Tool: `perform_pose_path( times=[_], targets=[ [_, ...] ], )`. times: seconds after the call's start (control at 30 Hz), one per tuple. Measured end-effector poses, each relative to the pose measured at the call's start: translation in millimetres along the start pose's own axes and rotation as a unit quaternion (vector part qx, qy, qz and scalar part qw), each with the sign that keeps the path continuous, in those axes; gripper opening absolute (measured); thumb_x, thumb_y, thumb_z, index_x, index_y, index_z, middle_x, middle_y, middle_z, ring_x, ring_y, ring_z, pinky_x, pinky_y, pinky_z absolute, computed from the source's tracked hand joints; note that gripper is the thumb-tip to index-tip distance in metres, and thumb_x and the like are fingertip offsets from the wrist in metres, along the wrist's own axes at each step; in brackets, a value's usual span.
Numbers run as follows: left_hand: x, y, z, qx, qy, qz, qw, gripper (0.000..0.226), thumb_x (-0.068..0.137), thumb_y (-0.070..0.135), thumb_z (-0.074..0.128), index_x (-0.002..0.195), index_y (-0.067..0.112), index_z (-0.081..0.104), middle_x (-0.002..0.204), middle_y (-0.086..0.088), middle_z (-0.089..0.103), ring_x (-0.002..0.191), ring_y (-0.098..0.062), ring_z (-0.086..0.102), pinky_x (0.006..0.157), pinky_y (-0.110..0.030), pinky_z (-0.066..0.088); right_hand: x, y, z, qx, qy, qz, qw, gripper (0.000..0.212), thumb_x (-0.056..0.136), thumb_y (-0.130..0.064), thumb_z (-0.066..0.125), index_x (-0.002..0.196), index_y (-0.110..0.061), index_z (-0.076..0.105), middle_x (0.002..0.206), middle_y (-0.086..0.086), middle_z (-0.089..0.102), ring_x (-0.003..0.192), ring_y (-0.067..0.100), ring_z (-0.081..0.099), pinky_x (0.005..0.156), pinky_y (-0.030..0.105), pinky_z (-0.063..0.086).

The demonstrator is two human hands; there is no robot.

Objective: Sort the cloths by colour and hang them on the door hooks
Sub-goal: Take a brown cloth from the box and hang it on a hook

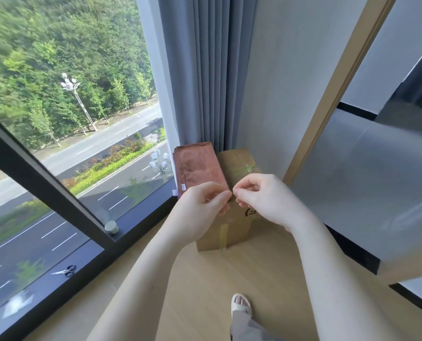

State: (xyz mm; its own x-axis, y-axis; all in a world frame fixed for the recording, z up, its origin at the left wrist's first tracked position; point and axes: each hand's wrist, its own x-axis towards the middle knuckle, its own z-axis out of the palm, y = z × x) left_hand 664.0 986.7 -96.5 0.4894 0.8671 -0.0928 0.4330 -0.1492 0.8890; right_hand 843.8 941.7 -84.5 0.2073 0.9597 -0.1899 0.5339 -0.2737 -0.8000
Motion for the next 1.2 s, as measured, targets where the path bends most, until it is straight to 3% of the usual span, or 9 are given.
perform_pose_path(
  times=[0.1, 0.23, 0.43, 0.7, 0.83, 1.07, 1.2],
  targets=[
    [34, -1, -1, -0.006, 0.016, -0.012, 1.000, 0.014, 0.098, 0.037, 0.059, 0.094, 0.037, 0.073, 0.083, 0.014, 0.075, 0.079, -0.003, 0.070, 0.083, -0.036, 0.059, 36, 0, -10, -0.009, -0.015, 0.006, 1.000, 0.010, 0.096, -0.036, 0.064, 0.089, -0.034, 0.072, 0.084, -0.013, 0.075, 0.088, 0.007, 0.070, 0.086, 0.038, 0.059],
    [83, 5, 1, 0.019, 0.036, -0.017, 0.999, 0.014, 0.099, 0.038, 0.060, 0.093, 0.041, 0.072, 0.087, 0.018, 0.073, 0.082, 0.000, 0.067, 0.080, -0.026, 0.054, 88, 8, -29, -0.037, -0.021, -0.004, 0.999, 0.011, 0.092, -0.047, 0.062, 0.088, -0.041, 0.071, 0.086, -0.019, 0.074, 0.089, 0.006, 0.070, 0.087, 0.041, 0.058],
    [149, 11, 7, 0.038, 0.055, -0.050, 0.997, 0.013, 0.099, 0.038, 0.061, 0.093, 0.039, 0.072, 0.089, 0.018, 0.074, 0.088, -0.003, 0.068, 0.087, -0.031, 0.056, 159, 21, -53, -0.025, -0.041, -0.015, 0.999, 0.012, 0.090, -0.049, 0.062, 0.089, -0.041, 0.070, 0.089, -0.020, 0.073, 0.092, 0.006, 0.069, 0.090, 0.042, 0.057],
    [197, -7, 7, 0.029, 0.073, -0.108, 0.991, 0.012, 0.097, 0.038, 0.062, 0.091, 0.037, 0.072, 0.083, 0.017, 0.074, 0.082, -0.005, 0.071, 0.087, -0.041, 0.059, 222, 25, -50, 0.002, -0.096, -0.015, 0.995, 0.010, 0.096, -0.038, 0.065, 0.090, -0.033, 0.071, 0.093, -0.012, 0.073, 0.094, 0.007, 0.067, 0.085, 0.030, 0.055],
    [220, -25, -2, 0.031, 0.072, -0.121, 0.990, 0.010, 0.097, 0.040, 0.062, 0.092, 0.038, 0.072, 0.084, 0.017, 0.074, 0.082, -0.004, 0.071, 0.087, -0.038, 0.058, 249, 26, -41, -0.011, -0.111, -0.004, 0.994, 0.010, 0.097, -0.039, 0.063, 0.094, -0.034, 0.071, 0.093, -0.013, 0.072, 0.092, 0.005, 0.066, 0.075, 0.024, 0.050],
    [267, -74, -26, 0.018, 0.061, -0.160, 0.985, 0.011, 0.095, 0.041, 0.063, 0.095, 0.035, 0.073, 0.083, 0.018, 0.074, 0.081, -0.005, 0.070, 0.082, -0.035, 0.058, 303, 27, -13, -0.016, -0.123, 0.031, 0.992, 0.008, 0.095, -0.038, 0.065, 0.091, -0.033, 0.071, 0.093, -0.012, 0.073, 0.094, 0.008, 0.068, 0.089, 0.032, 0.054],
    [308, -106, -48, 0.040, 0.036, -0.182, 0.982, 0.011, 0.095, 0.040, 0.060, 0.097, 0.037, 0.070, 0.085, 0.022, 0.072, 0.077, -0.005, 0.067, 0.070, -0.024, 0.051, 344, 27, 8, -0.029, -0.118, 0.073, 0.990, 0.007, 0.094, -0.035, 0.065, 0.089, -0.032, 0.070, 0.093, -0.010, 0.073, 0.094, 0.011, 0.068, 0.088, 0.031, 0.054]
  ],
)
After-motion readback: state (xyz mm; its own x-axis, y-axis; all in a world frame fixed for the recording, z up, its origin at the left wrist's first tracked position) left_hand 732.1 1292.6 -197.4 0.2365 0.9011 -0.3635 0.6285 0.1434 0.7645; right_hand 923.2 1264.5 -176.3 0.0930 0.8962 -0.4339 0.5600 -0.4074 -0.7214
